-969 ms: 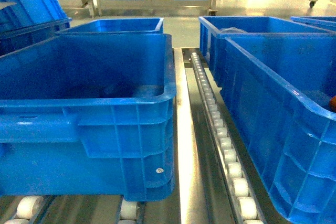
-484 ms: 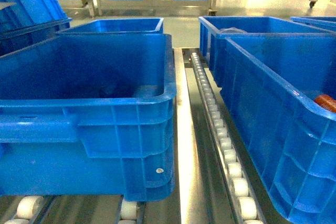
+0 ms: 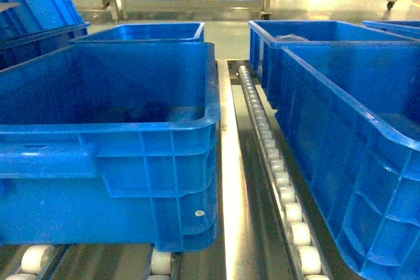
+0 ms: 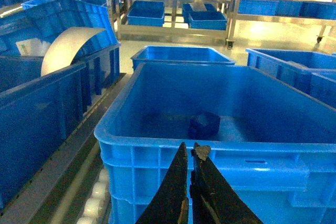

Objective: Sort blue parts and orange caps into right shelf containers

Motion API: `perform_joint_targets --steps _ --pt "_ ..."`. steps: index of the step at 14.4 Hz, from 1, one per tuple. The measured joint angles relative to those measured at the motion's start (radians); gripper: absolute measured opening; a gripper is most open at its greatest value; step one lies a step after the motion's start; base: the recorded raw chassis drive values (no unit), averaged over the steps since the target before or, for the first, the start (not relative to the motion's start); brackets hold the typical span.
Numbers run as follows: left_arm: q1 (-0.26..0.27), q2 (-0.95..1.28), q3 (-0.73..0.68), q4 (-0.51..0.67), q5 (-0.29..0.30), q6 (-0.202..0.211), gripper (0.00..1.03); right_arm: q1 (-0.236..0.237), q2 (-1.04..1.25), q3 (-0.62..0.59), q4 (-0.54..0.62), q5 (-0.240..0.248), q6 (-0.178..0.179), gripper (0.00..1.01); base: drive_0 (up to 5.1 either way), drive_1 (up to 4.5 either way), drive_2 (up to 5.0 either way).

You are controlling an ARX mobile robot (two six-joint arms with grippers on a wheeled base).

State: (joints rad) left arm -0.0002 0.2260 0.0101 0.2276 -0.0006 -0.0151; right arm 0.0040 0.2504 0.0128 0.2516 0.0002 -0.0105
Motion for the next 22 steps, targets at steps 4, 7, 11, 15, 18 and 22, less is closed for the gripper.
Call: perform_joint_targets --steps 4,7,11,15,18,22 --pt "0.0 -0.107 0.003 -0.131 0.0 0.0 0.02 0.0 -0.072 0.0 -0.072 0.0 0.0 0.01 0.0 0.0 0.0" --pt "0.001 -0.215 0.001 -0.236 0.002 0.002 0.02 0.0 -0.246 0.003 -0.238 0.0 0.003 0.01 0.0 0.0 0.0" --pt "0.0 -0.215 0.0 -0.231 0.0 0.004 0.08 -0.004 -0.245 0.0 -0.256 0.0 0.003 0.09 0.0 0.0 0.0" --pt "0.0 -0.215 0.0 -0.231 0.0 0.004 0.61 -0.004 -0.245 0.0 -0.256 0.0 0.003 0.61 0.0 0.0 0.0" --pt "0.0 -0.215 0.0 -0.231 0.0 0.005 1.0 -0.004 -0.245 0.0 -0.256 -0.001 0.003 1.0 0.0 0.0 0.0" --pt "0.0 -0.215 0.0 -0.231 0.0 0.005 0.98 -0.004 -0.245 0.0 -0.256 0.0 0.003 0.98 0.0 0.0 0.0"
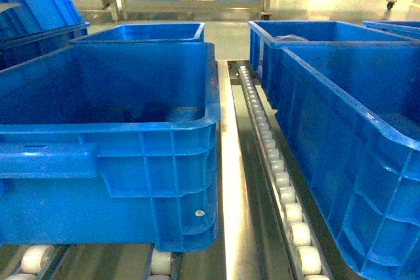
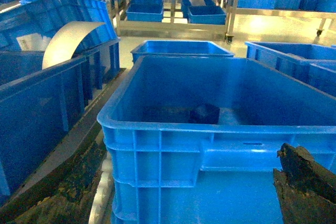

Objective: Sort blue parts and orange caps into right shelf containers

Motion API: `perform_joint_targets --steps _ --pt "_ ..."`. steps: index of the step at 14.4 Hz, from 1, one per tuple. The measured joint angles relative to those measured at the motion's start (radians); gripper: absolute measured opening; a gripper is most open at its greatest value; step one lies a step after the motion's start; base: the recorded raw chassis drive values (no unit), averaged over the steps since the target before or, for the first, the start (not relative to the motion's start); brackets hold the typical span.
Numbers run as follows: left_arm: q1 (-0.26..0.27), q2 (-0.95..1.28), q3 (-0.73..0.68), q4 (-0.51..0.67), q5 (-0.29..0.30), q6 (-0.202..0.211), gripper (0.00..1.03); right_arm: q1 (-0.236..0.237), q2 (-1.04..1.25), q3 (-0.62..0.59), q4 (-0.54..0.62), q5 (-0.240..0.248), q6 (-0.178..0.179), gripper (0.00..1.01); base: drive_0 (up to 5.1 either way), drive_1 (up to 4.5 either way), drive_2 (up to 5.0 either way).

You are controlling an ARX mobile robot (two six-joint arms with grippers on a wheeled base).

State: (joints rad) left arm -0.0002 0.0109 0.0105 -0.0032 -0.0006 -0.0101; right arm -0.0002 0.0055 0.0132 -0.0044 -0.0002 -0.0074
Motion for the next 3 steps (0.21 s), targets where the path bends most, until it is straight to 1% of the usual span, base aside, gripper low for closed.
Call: perform_joint_targets --steps 3 --pt "0.0 0.0 0.0 0.0 0.0 0.0 0.98 0.0 0.0 0.0 0.0 0.0 0.0 0.98 0.0 0.0 0.0"
